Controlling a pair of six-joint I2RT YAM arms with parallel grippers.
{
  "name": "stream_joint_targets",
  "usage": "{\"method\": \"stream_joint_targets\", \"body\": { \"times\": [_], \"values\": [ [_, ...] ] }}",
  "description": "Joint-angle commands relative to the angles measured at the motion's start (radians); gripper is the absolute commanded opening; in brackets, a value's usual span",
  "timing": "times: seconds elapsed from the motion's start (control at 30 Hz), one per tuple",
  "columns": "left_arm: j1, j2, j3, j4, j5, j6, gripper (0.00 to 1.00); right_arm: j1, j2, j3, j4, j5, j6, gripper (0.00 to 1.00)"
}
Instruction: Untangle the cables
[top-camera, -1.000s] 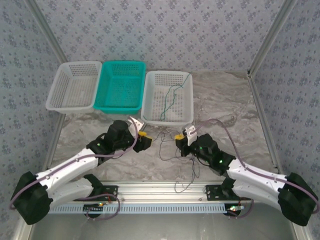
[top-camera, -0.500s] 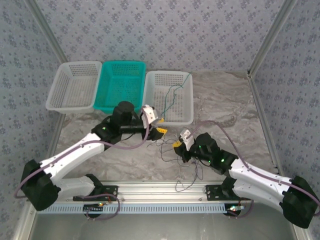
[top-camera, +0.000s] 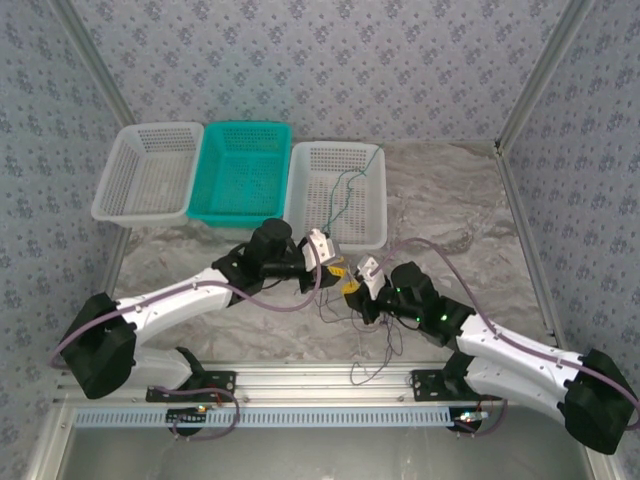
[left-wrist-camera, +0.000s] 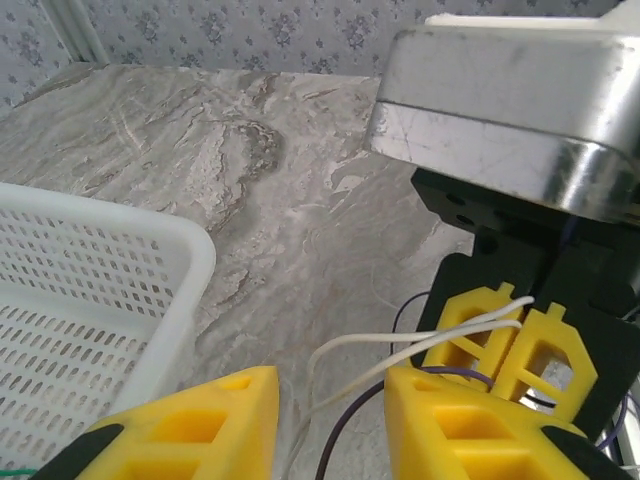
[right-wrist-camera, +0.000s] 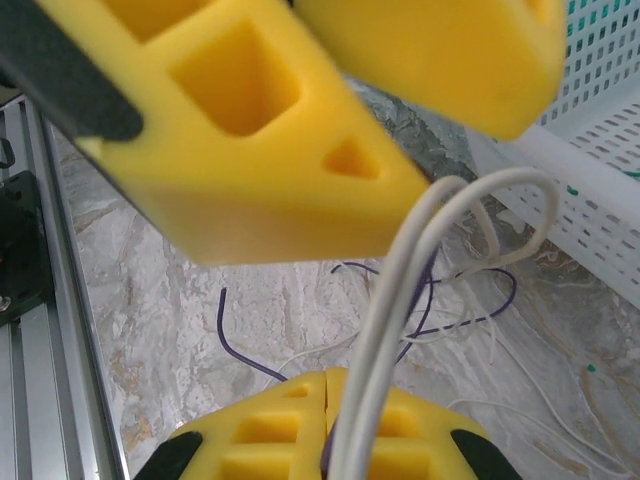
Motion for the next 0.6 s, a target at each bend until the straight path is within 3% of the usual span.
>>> {"method": "stream_joint_targets", "body": {
  "times": [0.0,0.23,0.33,0.43,0.57],
  "values": [
    [-0.001,0.019,0.031,0.057,0.010,0.003,0.32,0.003,0.012,0.038,0.035,-0.026,0.011,0.00],
    [-0.003,0.027,0.031,0.059,0.087,-0.024,0.24,0.005,0.035,0.036,0.042,0.007,0.016,0.00],
    [-0.003,0.020,0.056,-0.025,0.173,-0.010,0.32,0.004,0.031,0.033,0.035,0.027,0.017,0.00],
    [-0.008,0.018,0.071,-0.094,0.171,0.011,0.39,0.002,0.033,0.030,0.043,0.028,0.018,0.00],
    [-0.008,0.012,0.053,-0.032,0.127,-0.009,0.26,0.003,0.046,0.034,0.055,0.017,0.022,0.00]
  ]
}}
